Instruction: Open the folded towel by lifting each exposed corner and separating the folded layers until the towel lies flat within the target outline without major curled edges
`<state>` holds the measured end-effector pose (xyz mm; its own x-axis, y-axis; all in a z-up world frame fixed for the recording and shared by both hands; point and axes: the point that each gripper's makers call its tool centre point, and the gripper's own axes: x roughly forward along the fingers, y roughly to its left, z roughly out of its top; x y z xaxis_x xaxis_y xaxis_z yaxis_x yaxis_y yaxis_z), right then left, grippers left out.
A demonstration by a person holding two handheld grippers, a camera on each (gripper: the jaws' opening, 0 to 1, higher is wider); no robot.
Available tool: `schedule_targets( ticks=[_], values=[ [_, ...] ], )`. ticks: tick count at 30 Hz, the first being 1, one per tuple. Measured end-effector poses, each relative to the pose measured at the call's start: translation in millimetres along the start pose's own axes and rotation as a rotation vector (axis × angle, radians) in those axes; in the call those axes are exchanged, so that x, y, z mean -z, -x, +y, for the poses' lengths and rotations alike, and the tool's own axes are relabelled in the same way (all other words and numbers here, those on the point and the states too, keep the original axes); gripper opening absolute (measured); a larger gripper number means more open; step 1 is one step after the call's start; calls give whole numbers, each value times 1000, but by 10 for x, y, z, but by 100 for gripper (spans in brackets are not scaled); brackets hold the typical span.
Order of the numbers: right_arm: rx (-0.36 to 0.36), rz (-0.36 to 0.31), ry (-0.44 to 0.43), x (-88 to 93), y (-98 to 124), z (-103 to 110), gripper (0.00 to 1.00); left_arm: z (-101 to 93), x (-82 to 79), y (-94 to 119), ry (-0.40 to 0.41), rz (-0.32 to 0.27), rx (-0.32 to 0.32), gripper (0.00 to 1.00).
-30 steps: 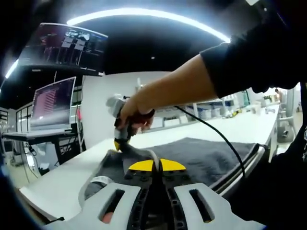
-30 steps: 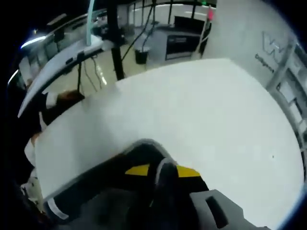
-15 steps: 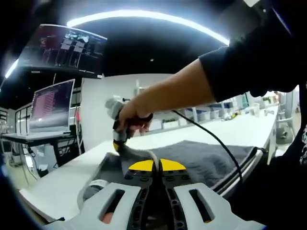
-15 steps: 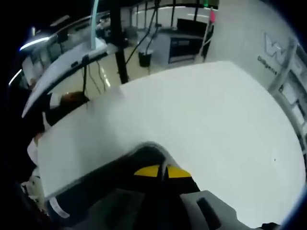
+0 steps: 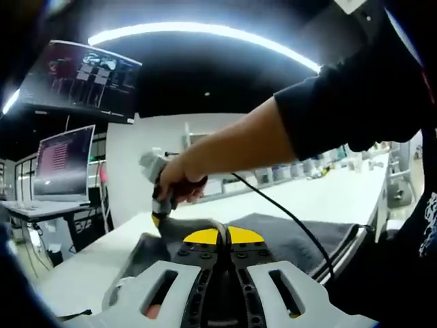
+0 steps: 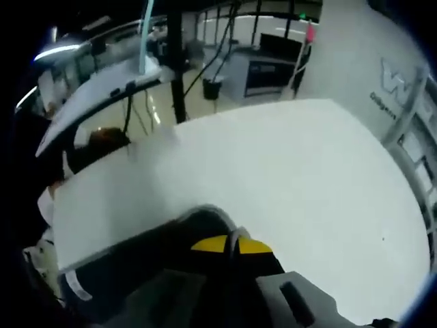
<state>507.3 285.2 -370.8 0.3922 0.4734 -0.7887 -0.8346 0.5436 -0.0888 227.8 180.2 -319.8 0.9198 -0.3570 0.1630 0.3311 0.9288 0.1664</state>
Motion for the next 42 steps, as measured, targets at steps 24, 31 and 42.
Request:
schedule_targets(
  ticks=[24,31,42],
  values=[
    [-41,26,-24,242,435,-376,0,-326,-210,-184,19,-16,64,1],
    [-32,22,-11,357,542,-410,0,-497,-243,-269,38,-18,102,1],
    [-17,5,-22,561,723,-417,0,-651,-327,-336,56,-29,148,1]
  ],
)
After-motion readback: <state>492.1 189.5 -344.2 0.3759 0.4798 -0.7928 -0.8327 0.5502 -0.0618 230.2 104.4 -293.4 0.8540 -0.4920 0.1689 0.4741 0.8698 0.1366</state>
